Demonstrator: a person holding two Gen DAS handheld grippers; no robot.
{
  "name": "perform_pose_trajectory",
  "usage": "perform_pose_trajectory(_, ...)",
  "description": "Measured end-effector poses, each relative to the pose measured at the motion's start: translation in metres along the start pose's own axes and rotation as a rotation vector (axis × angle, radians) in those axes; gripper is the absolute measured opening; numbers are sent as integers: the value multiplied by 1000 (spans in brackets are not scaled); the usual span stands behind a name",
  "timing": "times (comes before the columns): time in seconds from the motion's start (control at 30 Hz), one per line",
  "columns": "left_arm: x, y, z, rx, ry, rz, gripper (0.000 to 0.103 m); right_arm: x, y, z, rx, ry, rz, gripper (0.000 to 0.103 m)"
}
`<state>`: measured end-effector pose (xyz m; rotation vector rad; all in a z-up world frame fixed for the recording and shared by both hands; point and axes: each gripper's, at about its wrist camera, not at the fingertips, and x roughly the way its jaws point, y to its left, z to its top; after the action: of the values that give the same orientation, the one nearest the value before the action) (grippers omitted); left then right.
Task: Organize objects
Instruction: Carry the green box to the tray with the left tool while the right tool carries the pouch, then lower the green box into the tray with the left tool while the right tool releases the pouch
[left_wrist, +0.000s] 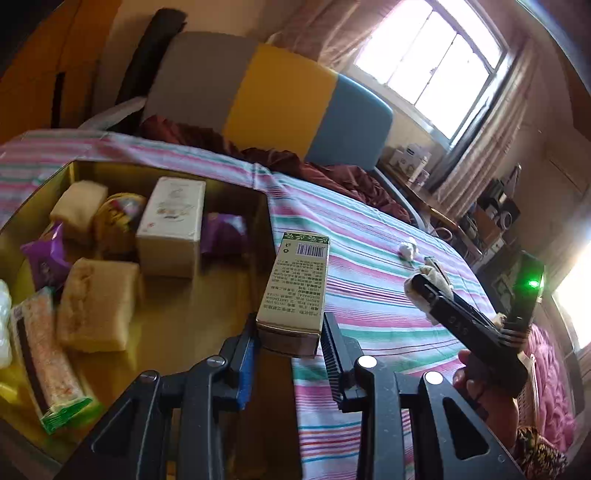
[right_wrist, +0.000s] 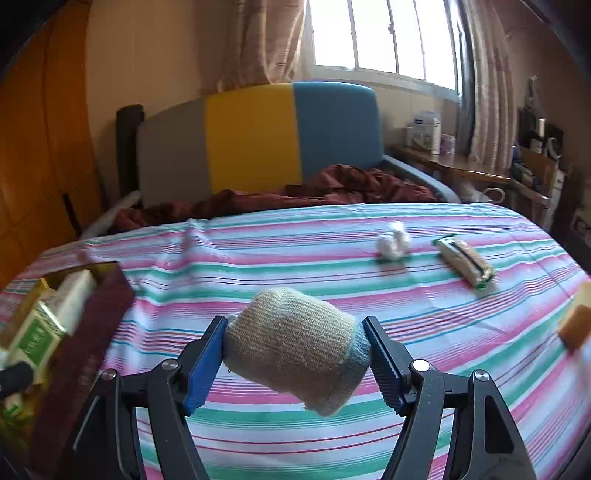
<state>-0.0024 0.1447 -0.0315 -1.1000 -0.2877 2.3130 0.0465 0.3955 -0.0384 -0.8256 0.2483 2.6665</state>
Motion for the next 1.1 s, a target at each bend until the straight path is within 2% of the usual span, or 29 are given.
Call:
perform_pose_trajectory(0.17,-3,18,-2,-24,23,43,32,-13,28,4,-29,-27,70,73)
perform_pose_trajectory(0.57,10,71,-8,-104,142,187,32,-43,77,11,-61,-66,208,73)
perform_pose_trajectory(0.8,0,93,-4,-120,113,278,32,-58,107,11,-105,-75,295,73)
perform_pose_trajectory(0.97,-5,103,-5,-144,94,322,33,-56,126,5,-145,-38,345,73)
perform_pose_trajectory(1.1,-11,104,-6,-150,78,334,40,-55,143,-3,-189,-14,383,73)
